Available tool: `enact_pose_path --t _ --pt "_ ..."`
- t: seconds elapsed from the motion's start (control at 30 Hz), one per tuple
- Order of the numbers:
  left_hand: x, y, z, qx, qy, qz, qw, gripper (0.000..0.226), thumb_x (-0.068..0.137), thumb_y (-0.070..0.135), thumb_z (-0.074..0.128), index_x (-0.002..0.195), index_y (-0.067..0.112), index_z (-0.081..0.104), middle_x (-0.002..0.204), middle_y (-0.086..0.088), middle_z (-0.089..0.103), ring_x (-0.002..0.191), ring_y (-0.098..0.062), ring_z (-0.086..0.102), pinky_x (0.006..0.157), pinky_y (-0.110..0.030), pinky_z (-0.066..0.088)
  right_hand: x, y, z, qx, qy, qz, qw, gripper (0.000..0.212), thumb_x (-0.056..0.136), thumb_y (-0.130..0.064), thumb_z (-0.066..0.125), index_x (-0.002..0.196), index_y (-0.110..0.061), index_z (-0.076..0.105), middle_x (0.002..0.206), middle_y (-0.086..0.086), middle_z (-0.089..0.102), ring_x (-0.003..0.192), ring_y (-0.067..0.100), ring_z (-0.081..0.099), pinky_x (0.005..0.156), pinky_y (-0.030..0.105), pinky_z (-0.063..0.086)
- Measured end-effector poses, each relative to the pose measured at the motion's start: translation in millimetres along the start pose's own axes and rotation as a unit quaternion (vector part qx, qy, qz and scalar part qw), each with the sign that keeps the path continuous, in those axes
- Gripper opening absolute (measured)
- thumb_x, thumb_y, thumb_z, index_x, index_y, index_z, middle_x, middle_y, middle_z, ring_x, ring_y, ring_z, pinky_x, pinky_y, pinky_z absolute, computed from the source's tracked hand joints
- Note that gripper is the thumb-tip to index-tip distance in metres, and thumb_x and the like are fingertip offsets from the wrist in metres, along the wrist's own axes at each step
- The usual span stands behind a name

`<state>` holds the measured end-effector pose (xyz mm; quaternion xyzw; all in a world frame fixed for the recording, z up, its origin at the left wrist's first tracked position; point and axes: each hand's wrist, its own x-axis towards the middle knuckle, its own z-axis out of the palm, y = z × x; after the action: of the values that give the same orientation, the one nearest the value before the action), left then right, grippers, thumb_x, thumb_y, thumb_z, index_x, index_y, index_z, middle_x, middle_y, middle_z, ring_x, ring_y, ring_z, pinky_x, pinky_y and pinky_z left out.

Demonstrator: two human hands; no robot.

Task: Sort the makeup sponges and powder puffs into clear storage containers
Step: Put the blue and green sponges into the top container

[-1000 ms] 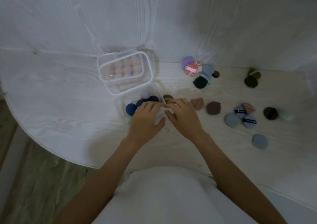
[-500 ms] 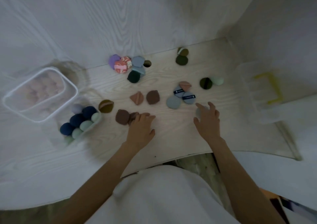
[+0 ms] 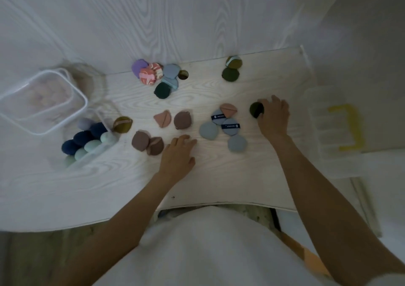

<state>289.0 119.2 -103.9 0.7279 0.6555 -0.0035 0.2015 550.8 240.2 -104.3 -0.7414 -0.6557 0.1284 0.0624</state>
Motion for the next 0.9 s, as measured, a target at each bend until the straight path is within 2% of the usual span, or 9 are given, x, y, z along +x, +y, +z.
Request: enact_pose_path --t 0.07,0.17,0.27,0.4,0.5,0.57,0.67,0.8,0.9 --pt "-1 1 0 -0.012 0.004 -0.001 1.0 0.055 0.079 0.021 0.062 0.132 0.018 0.049 0.139 -0.007 0.044 0.118 -0.028 0.045 0.089 -0.038 0.042 -2 -6 10 0.022 -0.006 0.02 1.0 0.038 0.089 -0.003 0.049 0.126 -0.013 0.053 0.146 0.017 0.03 0.124 0.04 0.029 0.1 0.041 0.027" --pt "-2 -2 0 -0.027 0.008 -0.002 1.0 0.055 0.078 0.019 0.062 0.131 0.017 0.05 0.138 -0.007 0.045 0.115 -0.028 0.046 0.087 -0.037 0.045 -14 -21 21 0.077 0.032 0.028 0.996 0.032 0.087 0.004 0.049 0.115 -0.008 0.06 0.138 0.02 0.034 0.114 0.041 0.034 0.094 0.034 0.033" --pt "-4 -5 1 -0.038 0.007 0.009 0.999 0.056 0.077 0.016 0.063 0.131 0.017 0.05 0.138 -0.006 0.045 0.115 -0.027 0.047 0.084 -0.036 0.047 -15 -28 18 0.118 0.068 -0.01 0.991 0.028 0.082 0.011 0.048 0.102 -0.001 0.062 0.123 0.023 0.045 0.105 0.041 0.042 0.081 0.021 0.023" --pt "-9 -10 2 -0.046 0.008 0.022 0.999 0.058 0.077 0.014 0.061 0.132 0.018 0.048 0.141 -0.005 0.042 0.121 -0.026 0.044 0.084 -0.037 0.046 -7 -29 9 0.141 0.037 0.043 0.988 0.035 0.083 0.0 0.056 0.118 -0.005 0.053 0.13 0.023 0.035 0.112 0.036 0.04 0.09 0.034 0.037" --pt "-9 -13 2 -0.048 0.013 0.029 0.998 0.057 0.077 0.014 0.061 0.132 0.018 0.049 0.142 -0.004 0.042 0.122 -0.025 0.044 0.082 -0.035 0.047 -7 -17 8 0.066 -0.024 0.094 0.993 0.043 0.087 -0.014 0.058 0.127 -0.011 0.045 0.132 0.021 0.038 0.115 0.038 0.037 0.09 0.04 0.038" --pt "-9 -14 3 -0.047 0.012 0.034 0.998 0.057 0.077 0.014 0.061 0.133 0.017 0.049 0.143 -0.004 0.042 0.122 -0.026 0.045 0.083 -0.035 0.047 -10 -14 14 0.062 -0.021 0.044 0.997 0.04 0.085 -0.006 0.055 0.124 -0.011 0.047 0.13 0.018 0.045 0.111 0.038 0.041 0.086 0.035 0.034" --pt "-8 -14 2 -0.05 0.004 0.042 0.998 0.057 0.078 0.013 0.061 0.133 0.016 0.049 0.144 -0.005 0.041 0.124 -0.027 0.043 0.086 -0.036 0.046 -15 -26 22 0.125 -0.042 -0.028 0.991 0.044 0.074 0.012 0.049 0.112 -0.008 0.054 0.119 0.017 0.054 0.102 0.037 0.048 0.08 0.027 0.026" --pt "-9 -18 -2 -0.076 -0.025 0.049 0.996 0.056 0.082 0.013 0.059 0.136 0.015 0.045 0.147 -0.006 0.036 0.129 -0.026 0.037 0.097 -0.036 0.042 -27 -65 18 0.22 -0.105 -0.106 0.964 0.042 0.075 0.013 0.05 0.113 -0.006 0.056 0.115 0.015 0.057 0.103 0.027 0.053 0.079 0.021 0.034" --pt "-15 -23 -10 -0.09 -0.028 0.046 0.994 0.05 0.087 0.016 0.056 0.136 0.018 0.045 0.143 -0.006 0.041 0.129 -0.023 0.037 0.102 -0.032 0.035 -41 -88 17 0.197 -0.088 -0.151 0.965 0.043 0.082 0.008 0.05 0.122 -0.009 0.052 0.126 0.014 0.052 0.109 0.03 0.05 0.085 0.026 0.038"
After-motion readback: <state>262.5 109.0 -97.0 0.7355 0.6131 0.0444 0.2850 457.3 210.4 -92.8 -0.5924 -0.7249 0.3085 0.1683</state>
